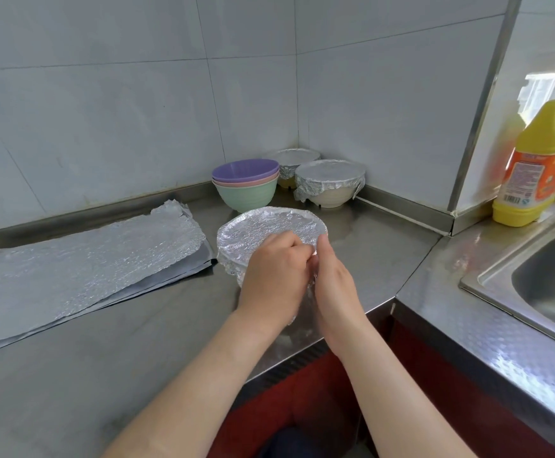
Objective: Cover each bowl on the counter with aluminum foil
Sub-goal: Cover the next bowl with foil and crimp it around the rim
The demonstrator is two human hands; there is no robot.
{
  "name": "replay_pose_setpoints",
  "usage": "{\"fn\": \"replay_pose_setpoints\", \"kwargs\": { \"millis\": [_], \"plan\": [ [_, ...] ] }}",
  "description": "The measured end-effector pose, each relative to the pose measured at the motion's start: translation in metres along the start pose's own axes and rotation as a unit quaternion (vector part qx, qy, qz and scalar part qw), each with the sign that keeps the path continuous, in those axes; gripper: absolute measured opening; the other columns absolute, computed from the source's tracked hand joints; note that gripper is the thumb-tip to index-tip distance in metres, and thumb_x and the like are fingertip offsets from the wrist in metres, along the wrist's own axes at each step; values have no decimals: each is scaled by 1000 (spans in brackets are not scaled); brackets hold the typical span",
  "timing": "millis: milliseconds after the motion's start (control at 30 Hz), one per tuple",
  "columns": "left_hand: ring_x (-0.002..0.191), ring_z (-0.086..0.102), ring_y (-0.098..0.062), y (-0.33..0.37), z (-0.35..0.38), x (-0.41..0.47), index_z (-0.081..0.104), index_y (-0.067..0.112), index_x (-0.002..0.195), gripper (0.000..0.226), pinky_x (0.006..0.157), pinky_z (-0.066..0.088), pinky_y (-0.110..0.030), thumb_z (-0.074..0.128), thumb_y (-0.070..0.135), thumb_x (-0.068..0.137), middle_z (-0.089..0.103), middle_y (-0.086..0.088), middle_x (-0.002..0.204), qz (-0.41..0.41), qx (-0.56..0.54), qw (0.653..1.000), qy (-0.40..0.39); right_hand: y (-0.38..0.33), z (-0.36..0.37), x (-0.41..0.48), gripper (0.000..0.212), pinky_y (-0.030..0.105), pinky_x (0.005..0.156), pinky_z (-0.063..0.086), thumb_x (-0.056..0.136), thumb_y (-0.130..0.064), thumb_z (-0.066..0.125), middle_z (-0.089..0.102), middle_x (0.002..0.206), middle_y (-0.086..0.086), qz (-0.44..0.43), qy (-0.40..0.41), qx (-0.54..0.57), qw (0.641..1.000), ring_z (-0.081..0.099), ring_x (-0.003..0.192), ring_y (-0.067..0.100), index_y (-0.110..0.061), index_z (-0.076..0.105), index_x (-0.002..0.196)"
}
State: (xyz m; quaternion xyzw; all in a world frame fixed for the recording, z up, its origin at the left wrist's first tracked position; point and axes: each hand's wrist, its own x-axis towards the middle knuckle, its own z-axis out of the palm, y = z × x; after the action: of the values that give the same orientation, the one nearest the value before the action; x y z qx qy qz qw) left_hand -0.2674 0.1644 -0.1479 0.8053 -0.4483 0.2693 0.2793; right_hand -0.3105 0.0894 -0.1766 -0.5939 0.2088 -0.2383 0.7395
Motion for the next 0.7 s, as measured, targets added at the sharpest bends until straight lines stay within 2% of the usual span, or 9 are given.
{"fn": "replay_pose_setpoints", "kwargs": {
  "millis": [67,133,233,333,433,533,600,633,700],
  "plan": [
    [61,51,-24,5,0,3,65,11,63,14,52,38,-29,64,11,78,53,-2,64,-10,10,1000,-8,-2,0,-4,99,44,112,37,70,-84,36,45,146,5,-19,13,-19,1000,42,136,19,-11,51,134],
    [67,52,-25,8,0,9,67,10,69,21,58,38,-32,59,15,88,54,-4,69,-11,17,1000,-23,-8,-1,-8,86,45,111,38,79,-73,35,48,145,11,-29,28,-12,999,45,134,20,-12,51,137],
    [86,56,-25,0,-13,15,71,10,87,30,72,42,-34,48,27,95,63,-6,87,-42,-14,999,-20,-15,-8,-6,61,42,115,32,99,-52,35,42,149,4,-19,50,8,999,40,137,18,-13,42,145],
    [115,50,-24,-35,-31,25,71,20,111,26,94,39,-31,53,29,94,61,-4,122,-140,-5,990,9,-20,-13,1,62,39,118,22,100,-50,34,26,158,-4,-19,53,-11,998,26,144,14,-18,26,153],
    [134,36,-26,-75,-38,35,63,25,123,34,107,29,-34,50,36,94,45,-9,144,-258,0,962,-86,-25,-3,4,63,34,115,18,102,-46,32,18,160,-5,-29,45,-52,997,19,146,16,-16,14,155],
    [115,53,-30,-79,-36,36,62,18,98,32,92,40,-37,46,43,87,62,-13,119,-319,-144,928,-130,-26,11,2,63,33,115,19,104,-41,27,15,161,2,-31,30,-94,995,19,146,19,-11,4,155],
    [100,57,-30,-73,-33,31,56,15,86,26,79,40,-36,45,39,90,60,-8,94,-308,-140,933,-125,-26,16,2,66,34,119,14,104,-42,24,3,163,3,-32,17,-116,993,9,149,18,-9,-4,154],
    [99,56,-31,-73,-31,29,55,13,85,28,75,38,-36,42,36,92,57,-9,90,-304,-125,936,-125,-26,16,2,68,34,120,11,104,-44,23,-3,163,3,-34,11,-128,991,4,149,17,-8,-6,153],
    [106,54,-34,-72,-32,26,55,10,94,38,77,38,-38,35,42,91,57,-17,99,-304,-88,939,-139,-29,11,5,70,33,120,9,102,-51,21,-3,163,0,-31,-8,-142,989,4,149,16,-11,-4,154]
  ]
}}
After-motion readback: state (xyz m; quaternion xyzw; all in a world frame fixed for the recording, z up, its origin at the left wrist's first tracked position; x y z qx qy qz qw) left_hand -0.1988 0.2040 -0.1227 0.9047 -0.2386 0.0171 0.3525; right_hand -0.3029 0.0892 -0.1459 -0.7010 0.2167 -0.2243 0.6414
